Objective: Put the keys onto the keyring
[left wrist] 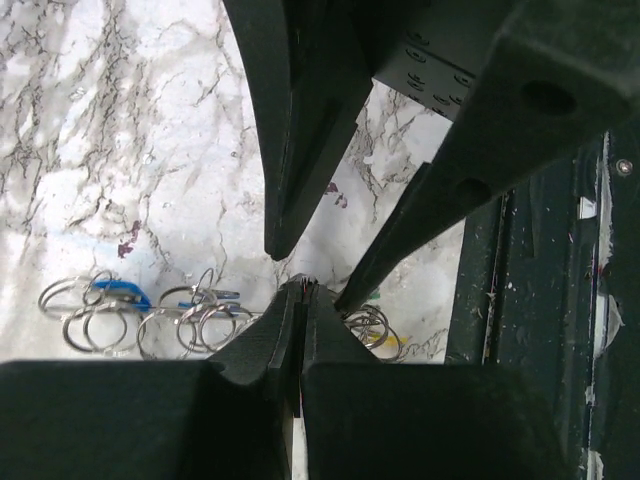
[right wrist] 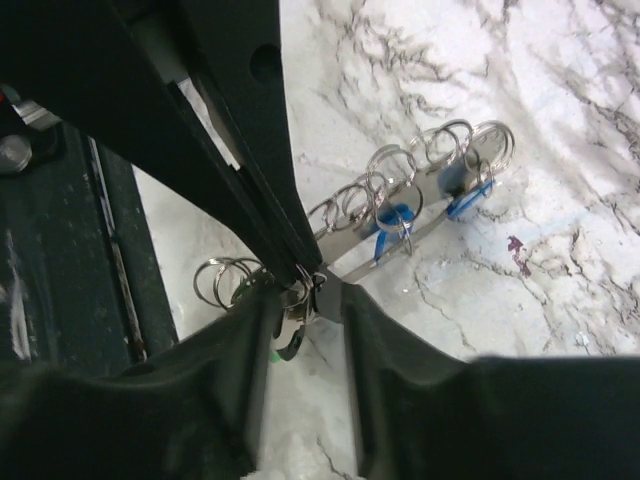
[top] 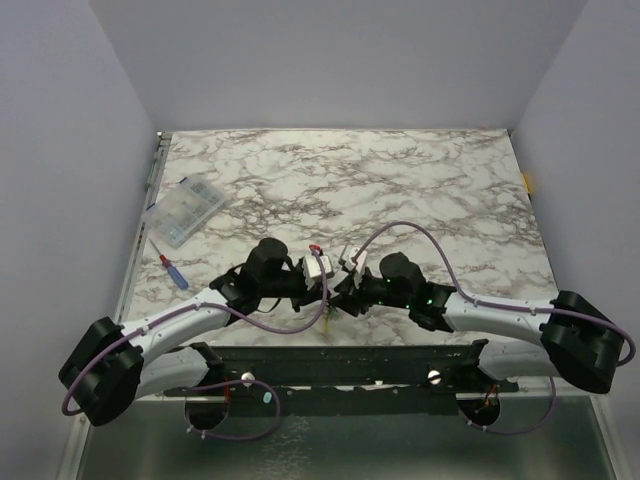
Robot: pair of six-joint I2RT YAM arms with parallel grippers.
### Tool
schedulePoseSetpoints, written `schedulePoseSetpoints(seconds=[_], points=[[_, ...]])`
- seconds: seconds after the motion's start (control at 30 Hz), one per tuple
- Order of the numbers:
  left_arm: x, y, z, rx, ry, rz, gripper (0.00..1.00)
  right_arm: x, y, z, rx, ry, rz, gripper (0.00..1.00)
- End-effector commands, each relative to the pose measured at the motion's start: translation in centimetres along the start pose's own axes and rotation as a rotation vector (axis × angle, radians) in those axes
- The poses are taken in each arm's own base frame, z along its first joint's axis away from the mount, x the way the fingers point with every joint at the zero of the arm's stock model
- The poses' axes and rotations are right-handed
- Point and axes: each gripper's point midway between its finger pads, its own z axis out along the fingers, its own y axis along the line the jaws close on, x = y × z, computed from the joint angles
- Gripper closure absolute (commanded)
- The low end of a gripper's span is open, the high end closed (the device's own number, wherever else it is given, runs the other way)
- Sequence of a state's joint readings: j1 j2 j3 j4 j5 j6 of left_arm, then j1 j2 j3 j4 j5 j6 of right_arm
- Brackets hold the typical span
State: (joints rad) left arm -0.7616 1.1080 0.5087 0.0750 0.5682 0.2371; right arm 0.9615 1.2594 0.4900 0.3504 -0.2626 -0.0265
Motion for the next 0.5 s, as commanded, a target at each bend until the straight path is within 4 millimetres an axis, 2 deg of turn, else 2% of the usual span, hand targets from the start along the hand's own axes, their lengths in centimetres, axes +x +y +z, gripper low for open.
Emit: schedulePoseSetpoints(seconds=[0.0, 0.1, 0.47], points=[[-1.3, 0.0, -0.5, -0.014, -0.042, 0.034, 1.0, -1.8, 0.0, -0.6, 0.027, -0.096, 0.044, 0.53], [-1.4, -0.1, -0.7, -0.018, -0.055, 0.036, 1.0, -1.9, 0.0, -1.1, 0.04, -0.123, 0.068, 0.49], [-1.6, 0.0, -0.9, -0.035, -0.071, 0.032, 1.0, -1.8, 0.2, -2.2, 0.019, -0.173, 0.133, 0.5]])
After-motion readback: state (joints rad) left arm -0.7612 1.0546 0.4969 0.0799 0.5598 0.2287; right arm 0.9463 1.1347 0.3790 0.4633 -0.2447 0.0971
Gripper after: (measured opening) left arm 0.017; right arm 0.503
